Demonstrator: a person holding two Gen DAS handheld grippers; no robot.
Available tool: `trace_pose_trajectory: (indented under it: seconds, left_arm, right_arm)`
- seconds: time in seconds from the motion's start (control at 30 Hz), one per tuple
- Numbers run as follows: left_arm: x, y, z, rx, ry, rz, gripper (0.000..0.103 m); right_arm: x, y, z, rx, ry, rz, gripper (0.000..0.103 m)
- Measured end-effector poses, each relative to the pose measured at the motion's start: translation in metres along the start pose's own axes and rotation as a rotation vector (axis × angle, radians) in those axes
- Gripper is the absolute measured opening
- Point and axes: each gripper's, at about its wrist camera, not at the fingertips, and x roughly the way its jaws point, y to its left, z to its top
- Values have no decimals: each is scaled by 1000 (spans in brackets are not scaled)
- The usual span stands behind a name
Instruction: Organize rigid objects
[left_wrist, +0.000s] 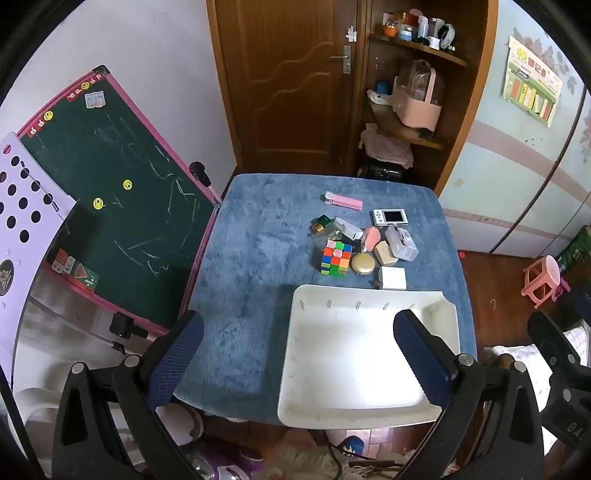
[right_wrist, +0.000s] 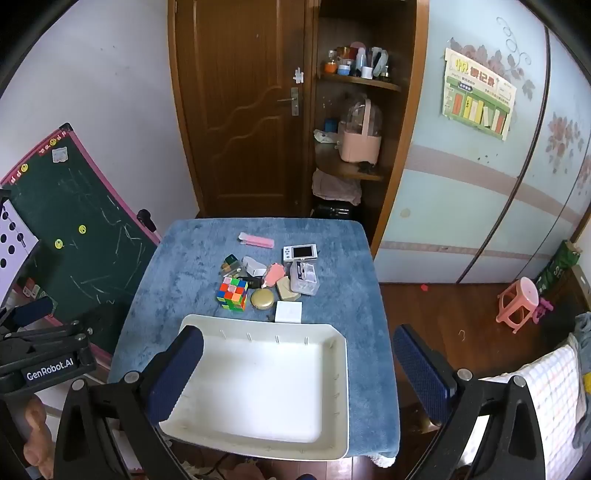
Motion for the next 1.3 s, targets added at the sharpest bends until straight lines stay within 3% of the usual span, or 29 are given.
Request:
trace_pose_trajectory:
  seconds: [1.3]
  left_arm:
    - [6, -5, -3, 13, -6, -7, 102]
  right_arm:
    - [9, -1, 1, 5, 10, -2, 103]
